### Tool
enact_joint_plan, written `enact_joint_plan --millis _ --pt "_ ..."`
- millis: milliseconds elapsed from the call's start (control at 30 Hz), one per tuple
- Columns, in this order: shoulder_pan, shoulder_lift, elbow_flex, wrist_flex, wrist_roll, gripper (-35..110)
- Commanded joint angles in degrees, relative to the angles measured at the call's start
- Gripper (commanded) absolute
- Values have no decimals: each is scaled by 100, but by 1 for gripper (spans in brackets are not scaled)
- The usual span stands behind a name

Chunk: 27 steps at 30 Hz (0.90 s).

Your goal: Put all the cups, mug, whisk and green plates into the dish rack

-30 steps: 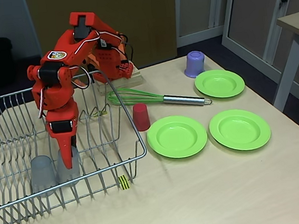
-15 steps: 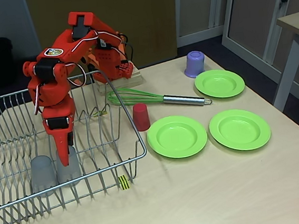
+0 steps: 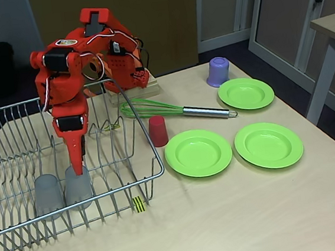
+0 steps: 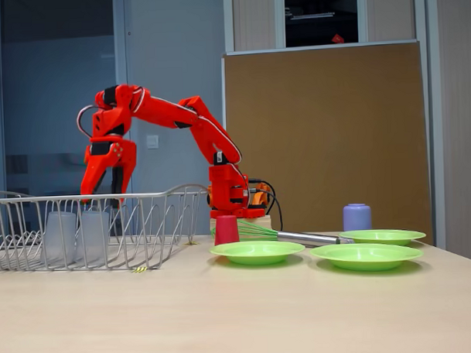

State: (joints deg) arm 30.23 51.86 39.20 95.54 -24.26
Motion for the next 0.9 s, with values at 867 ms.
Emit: enact_joint_plan --millis 867 --pt "-3173 6003 7717 -1494 2074 36"
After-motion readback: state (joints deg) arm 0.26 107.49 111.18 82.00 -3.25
